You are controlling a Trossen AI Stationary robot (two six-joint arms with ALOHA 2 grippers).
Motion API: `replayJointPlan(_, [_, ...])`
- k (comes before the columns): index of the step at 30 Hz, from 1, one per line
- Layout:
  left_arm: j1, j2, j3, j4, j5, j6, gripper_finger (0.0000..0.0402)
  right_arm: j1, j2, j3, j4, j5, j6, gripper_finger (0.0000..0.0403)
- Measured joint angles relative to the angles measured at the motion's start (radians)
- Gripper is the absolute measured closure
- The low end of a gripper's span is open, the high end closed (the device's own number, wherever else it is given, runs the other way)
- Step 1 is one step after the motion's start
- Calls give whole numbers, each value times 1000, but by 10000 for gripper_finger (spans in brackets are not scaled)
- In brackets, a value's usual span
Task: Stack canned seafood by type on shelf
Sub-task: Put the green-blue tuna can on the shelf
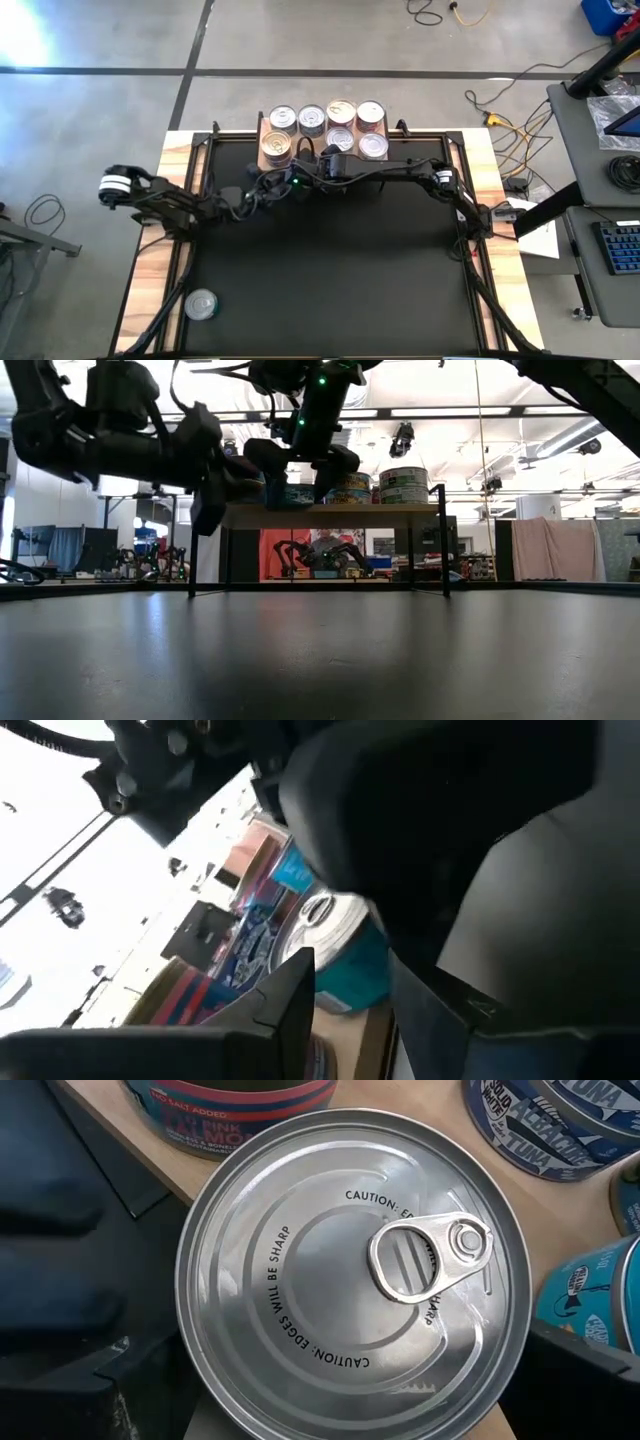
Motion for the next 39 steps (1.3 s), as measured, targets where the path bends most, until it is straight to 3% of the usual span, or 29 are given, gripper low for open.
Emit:
replayJointPlan(10, [48,128,56,146,-11,81,287,0,-2,0,-8,1,7,3])
replayJointPlan(17, [47,102,121,139,-60,124,300,-2,-4,-1,-7,0,11,3])
replayJointPlan(23, [48,80,142,72,-45,110,348,-2,-5,0,-16,-9,1,3])
replayJointPlan(30, [59,94,171,-41,-17,-10,394,-3,-7,0,-39,-10,-10,3])
replayJointPlan(39, [67,103,176,-82,10,29,401,-4,-8,-1,-43,-45,-23,3])
